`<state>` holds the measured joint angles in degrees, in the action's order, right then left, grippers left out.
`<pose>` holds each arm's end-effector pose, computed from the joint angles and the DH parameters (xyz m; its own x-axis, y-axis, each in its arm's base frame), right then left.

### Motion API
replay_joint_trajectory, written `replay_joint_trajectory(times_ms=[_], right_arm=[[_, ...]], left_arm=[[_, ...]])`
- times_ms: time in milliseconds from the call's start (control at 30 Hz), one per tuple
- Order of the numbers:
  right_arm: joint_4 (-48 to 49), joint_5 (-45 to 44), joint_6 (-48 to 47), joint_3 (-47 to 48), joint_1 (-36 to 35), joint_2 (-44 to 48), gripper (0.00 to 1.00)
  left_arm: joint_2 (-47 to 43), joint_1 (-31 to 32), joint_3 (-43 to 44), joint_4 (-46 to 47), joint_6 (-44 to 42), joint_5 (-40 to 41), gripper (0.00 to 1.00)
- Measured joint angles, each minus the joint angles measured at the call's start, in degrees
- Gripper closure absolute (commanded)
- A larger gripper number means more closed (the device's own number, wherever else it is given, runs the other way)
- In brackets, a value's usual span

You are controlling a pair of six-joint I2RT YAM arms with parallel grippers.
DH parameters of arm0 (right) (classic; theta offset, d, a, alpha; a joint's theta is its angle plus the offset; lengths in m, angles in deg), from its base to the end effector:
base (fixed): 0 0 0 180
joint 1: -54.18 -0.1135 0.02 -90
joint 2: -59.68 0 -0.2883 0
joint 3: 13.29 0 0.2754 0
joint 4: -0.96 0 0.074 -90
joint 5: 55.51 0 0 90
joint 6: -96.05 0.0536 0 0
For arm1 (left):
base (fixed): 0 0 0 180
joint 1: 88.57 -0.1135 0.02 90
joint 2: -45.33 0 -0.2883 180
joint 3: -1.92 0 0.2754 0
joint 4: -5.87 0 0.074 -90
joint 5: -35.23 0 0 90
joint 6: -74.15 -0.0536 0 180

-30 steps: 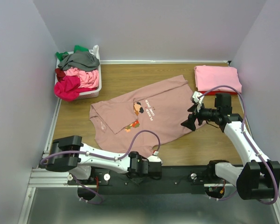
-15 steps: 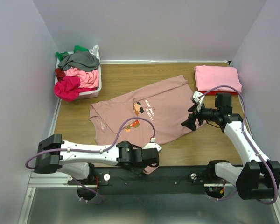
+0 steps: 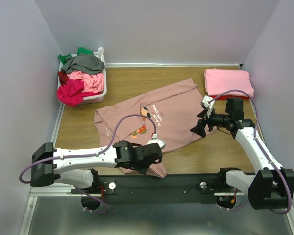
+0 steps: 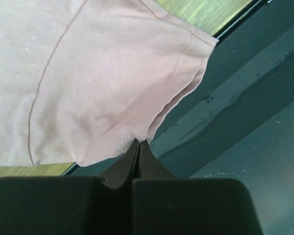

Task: Fold and stack the t-shirts
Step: Fold the tshirt

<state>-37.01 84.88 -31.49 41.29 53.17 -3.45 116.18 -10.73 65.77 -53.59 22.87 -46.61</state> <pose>0.2357 0.0455 0.2512 -0.2455 -0.3929 -0.8862 -0.8712 0.4903 0.0240 0.0600 -0.2423 0.2358 -0.7485 0.5341 -0.3930 0.6249 0.7665 -0.1483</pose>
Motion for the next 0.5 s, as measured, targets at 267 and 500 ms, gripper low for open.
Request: replay_joint_trajectory(times_ms=[267, 500], right_arm=[[0.0, 0.0, 0.0, 0.0, 0.0, -0.5, 0.00], [0.0, -2.8, -0.1, 0.0, 0.0, -1.6, 0.00]], left_arm=[[0.0, -3.4, 0.1, 0.5, -2.4, 0.7, 1.00], [0.0, -7.3, 1.1, 1.8, -5.4, 1.7, 1.00]])
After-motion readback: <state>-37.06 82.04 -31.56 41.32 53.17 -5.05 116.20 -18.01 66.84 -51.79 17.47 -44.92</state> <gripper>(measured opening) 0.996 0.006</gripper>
